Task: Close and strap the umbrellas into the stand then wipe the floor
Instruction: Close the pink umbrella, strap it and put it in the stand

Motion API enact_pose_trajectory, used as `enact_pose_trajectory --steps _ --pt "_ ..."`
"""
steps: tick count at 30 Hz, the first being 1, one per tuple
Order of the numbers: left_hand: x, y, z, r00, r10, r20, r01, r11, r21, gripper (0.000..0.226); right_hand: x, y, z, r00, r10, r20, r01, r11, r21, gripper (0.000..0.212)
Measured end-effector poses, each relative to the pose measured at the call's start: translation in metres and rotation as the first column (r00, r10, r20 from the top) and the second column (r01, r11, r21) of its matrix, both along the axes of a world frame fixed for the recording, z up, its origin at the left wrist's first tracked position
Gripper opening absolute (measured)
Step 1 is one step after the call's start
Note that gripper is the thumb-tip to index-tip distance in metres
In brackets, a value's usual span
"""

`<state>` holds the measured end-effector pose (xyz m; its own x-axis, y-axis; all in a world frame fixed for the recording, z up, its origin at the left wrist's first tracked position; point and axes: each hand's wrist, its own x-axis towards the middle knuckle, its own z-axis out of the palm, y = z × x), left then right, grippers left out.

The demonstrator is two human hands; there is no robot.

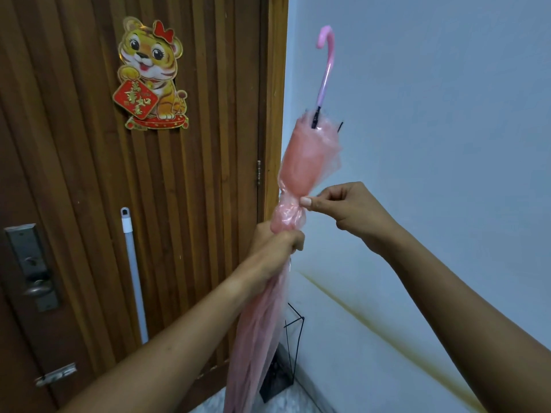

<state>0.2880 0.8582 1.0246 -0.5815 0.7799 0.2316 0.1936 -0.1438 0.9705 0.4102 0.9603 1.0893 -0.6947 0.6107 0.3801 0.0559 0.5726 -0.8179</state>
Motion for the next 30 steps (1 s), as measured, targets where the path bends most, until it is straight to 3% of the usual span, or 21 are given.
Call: enact_pose_trajectory --steps 2,4,6,10,12,14,16,19,21,23,26,30 --pt "0.000 -0.005 0.004 0.992 -0.092 0.085 0.092 0.996 0.008 0.015 0.001 0.001 -0.003 1.000 0.023 -0.007 -0.023 1.000 -0.013 0.056" --pt "-0.002 -0.008 0.006 0.926 -0.276 0.257 0.267 0.961 0.072 0.016 0.001 -0.002 -0.005 0.996 0.082 -0.016 -0.083 0.996 -0.016 0.057" --pt "-0.007 -0.009 0.003 0.811 -0.460 0.361 0.427 0.888 0.172 0.019 0.001 -0.002 -0.005 0.989 0.141 -0.038 -0.142 0.989 -0.030 0.057" --pt "-0.017 -0.008 0.000 0.534 -0.763 0.365 0.710 0.639 0.298 0.025 0.002 0.000 -0.004 0.976 0.218 -0.016 -0.219 0.974 -0.063 0.056" --pt "-0.020 -0.007 0.001 0.393 -0.835 0.386 0.790 0.521 0.323 0.021 0.002 0.000 -0.004 0.970 0.244 -0.004 -0.243 0.968 -0.058 0.053" --pt "-0.022 -0.007 0.000 0.328 -0.847 0.419 0.819 0.476 0.320 0.020 0.001 0.000 -0.005 0.964 0.262 -0.042 -0.265 0.962 -0.063 0.047" --pt "-0.024 -0.007 -0.001 0.410 -0.809 0.421 0.802 0.539 0.257 0.027 -0.001 0.002 -0.008 0.961 0.263 -0.087 -0.268 0.961 -0.060 0.046" --pt "-0.026 -0.007 -0.006 0.773 -0.570 0.278 0.576 0.814 0.069 0.046 -0.002 0.004 -0.011 0.968 0.205 -0.143 -0.211 0.977 -0.023 0.048" --pt "-0.024 -0.006 -0.011 0.920 -0.370 0.132 0.361 0.929 0.082 0.056 -0.007 0.008 -0.018 0.973 0.135 -0.189 -0.138 0.990 0.000 0.053" --pt "-0.013 -0.003 -0.017 0.976 -0.216 0.014 0.213 0.972 0.102 0.061 -0.015 0.011 -0.026 0.975 0.061 -0.214 -0.056 0.998 0.032 0.053" --pt "0.005 0.006 -0.027 0.989 -0.018 -0.146 0.038 0.990 0.135 0.063 -0.027 0.010 -0.033 0.981 0.006 -0.195 0.007 0.998 0.063 0.045" --pt "0.011 0.010 -0.022 0.998 0.049 0.037 -0.052 0.995 0.088 0.081 -0.026 0.006 -0.028 0.986 0.079 -0.149 -0.072 0.996 0.050 0.034"
